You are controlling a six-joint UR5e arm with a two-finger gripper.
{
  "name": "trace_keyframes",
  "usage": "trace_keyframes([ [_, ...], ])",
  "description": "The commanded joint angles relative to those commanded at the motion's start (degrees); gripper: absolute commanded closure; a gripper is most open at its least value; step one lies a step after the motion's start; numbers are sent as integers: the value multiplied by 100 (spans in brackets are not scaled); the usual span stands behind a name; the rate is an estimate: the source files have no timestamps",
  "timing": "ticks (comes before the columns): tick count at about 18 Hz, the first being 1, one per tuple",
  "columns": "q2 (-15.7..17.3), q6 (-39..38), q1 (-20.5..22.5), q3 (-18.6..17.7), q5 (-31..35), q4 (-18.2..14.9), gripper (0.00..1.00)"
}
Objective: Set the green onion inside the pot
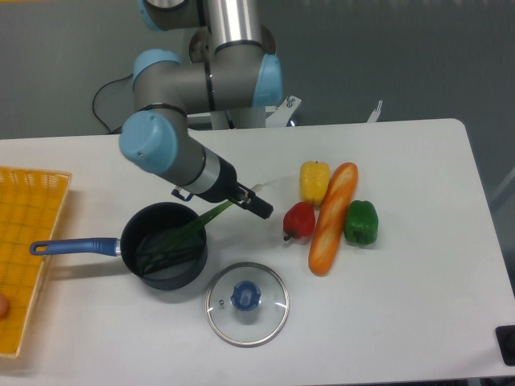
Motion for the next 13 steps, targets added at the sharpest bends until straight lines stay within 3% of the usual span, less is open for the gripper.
trace_keyframes([
  [4, -44, 8, 255, 351, -534, 27, 0],
  [7, -9, 78, 352, 404, -843, 35, 0],
  [9, -44, 446, 378, 492, -940, 35, 0],
  [13, -70, 1440, 922, 659, -1845, -9, 0],
])
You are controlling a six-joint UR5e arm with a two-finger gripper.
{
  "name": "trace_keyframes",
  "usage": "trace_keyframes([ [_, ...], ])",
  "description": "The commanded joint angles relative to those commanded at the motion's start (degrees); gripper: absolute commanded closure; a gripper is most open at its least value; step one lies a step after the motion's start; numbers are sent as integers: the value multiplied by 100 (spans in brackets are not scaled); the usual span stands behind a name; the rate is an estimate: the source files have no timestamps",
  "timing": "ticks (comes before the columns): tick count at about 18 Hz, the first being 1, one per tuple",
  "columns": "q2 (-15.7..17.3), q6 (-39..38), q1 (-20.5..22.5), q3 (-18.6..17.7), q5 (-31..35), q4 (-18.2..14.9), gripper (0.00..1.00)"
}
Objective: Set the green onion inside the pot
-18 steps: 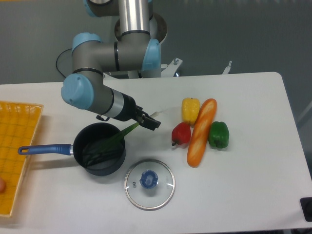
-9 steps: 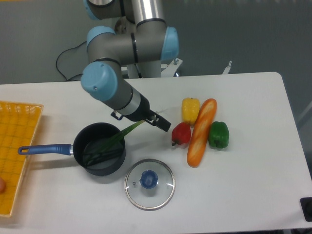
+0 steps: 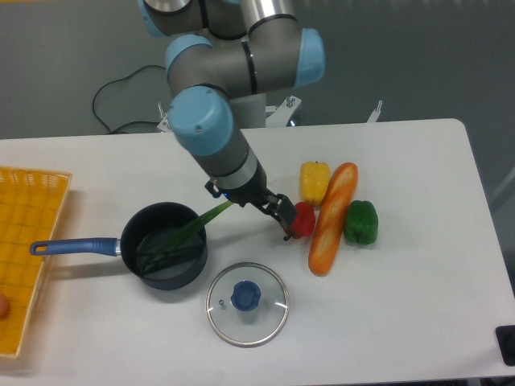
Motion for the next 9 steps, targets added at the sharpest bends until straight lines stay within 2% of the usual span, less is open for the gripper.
trace_keyframes([
  [3, -158, 458, 247, 176, -27, -96, 0],
  [9, -272, 792, 616, 405, -396, -167, 0],
])
